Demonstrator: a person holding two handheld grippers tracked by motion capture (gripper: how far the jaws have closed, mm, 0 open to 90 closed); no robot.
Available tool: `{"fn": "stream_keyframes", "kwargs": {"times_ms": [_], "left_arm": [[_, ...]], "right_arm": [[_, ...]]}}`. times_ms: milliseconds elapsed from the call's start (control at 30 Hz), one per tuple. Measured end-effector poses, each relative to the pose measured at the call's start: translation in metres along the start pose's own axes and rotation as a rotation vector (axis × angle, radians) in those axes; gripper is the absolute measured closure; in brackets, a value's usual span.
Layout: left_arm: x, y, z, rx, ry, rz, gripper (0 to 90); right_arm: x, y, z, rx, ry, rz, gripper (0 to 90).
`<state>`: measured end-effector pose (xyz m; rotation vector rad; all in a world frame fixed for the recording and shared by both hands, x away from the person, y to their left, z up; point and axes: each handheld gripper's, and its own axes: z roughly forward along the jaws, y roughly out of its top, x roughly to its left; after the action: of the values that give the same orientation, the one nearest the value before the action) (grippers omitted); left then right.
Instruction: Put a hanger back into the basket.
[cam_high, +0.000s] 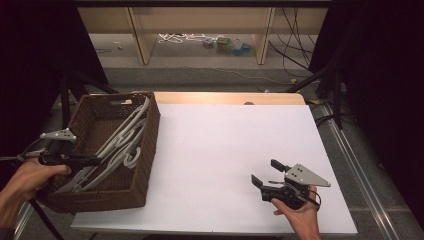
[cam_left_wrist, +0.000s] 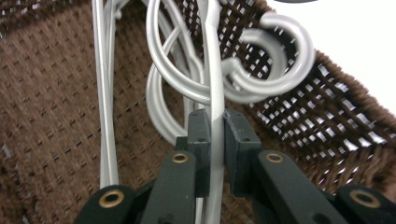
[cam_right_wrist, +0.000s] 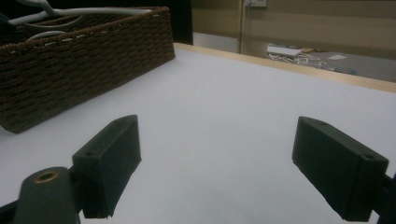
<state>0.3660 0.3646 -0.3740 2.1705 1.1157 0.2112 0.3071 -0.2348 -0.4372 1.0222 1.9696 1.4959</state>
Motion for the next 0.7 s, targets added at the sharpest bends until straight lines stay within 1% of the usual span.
{"fn": "stream_keyframes", "kwargs": {"times_ms": [33,67,100,133,167,200,233,267,300,333,367,400,467,500,533,600,633,667,700], "left_arm": [[0.001,-0.001,0.002,0.015,0.008,0.004,81.6],[0.002,-0.001,0.004,0.031,-0.003,0.000,81.5],[0.002,-0.001,0.006,0.038,0.000,0.000,81.4],[0.002,-0.002,0.008,0.029,-0.006,-0.014,81.3],[0.002,-0.002,0.010,0.025,-0.006,-0.017,81.2],[0.002,-0.002,0.011,0.032,-0.010,-0.004,81.2],[0.001,-0.002,0.012,0.039,-0.012,-0.006,81.2],[0.001,-0.002,0.014,0.042,-0.010,-0.013,81.2],[0.001,-0.002,0.015,0.045,-0.008,-0.011,81.2],[0.002,-0.002,0.015,0.045,-0.011,-0.014,81.2],[0.003,-0.002,0.015,0.048,-0.012,-0.010,81.2],[0.004,-0.001,0.015,0.063,-0.015,-0.005,81.2],[0.004,-0.002,0.017,0.073,0.002,0.001,81.2],[0.005,-0.003,0.018,0.095,-0.007,-0.003,81.2],[0.005,-0.004,0.019,0.087,-0.008,-0.011,81.1],[0.006,-0.004,0.020,0.105,-0.017,0.002,81.0],[0.004,-0.005,0.022,0.097,-0.010,-0.008,81.0],[0.004,-0.004,0.022,0.103,-0.014,-0.004,80.8],[0.003,-0.004,0.022,0.093,-0.013,-0.021,80.2]], "right_arm": [[0.000,0.000,0.000,0.007,0.003,-0.001,16.4],[0.000,0.000,0.000,0.008,0.004,0.001,16.4],[0.000,0.000,0.000,0.007,0.004,0.000,16.3],[0.000,0.000,0.000,0.009,0.006,0.003,16.4],[0.000,0.000,0.000,0.003,-0.004,-0.001,16.4],[0.000,0.000,0.000,0.002,0.005,0.000,16.4],[0.000,0.000,0.000,0.005,0.005,0.004,16.3],[-0.001,0.000,-0.001,0.027,0.001,0.000,16.4],[0.000,0.000,-0.001,0.027,0.004,0.005,16.4],[0.000,0.000,0.001,0.004,0.010,0.002,16.4],[0.000,0.000,0.000,0.007,0.006,0.000,16.4],[0.000,0.000,0.001,0.005,0.012,0.006,16.4],[0.000,0.000,0.000,0.006,0.009,0.002,16.4],[0.000,0.000,0.000,0.002,0.006,0.001,16.4],[0.000,0.000,0.000,0.001,-0.002,0.000,16.4],[0.000,0.000,0.000,0.003,0.005,0.000,16.4],[0.000,-0.001,0.000,0.000,0.012,0.005,16.4],[0.000,0.000,0.000,0.005,0.005,0.000,16.4],[0.000,0.000,0.000,0.005,0.004,0.000,16.4]]}}
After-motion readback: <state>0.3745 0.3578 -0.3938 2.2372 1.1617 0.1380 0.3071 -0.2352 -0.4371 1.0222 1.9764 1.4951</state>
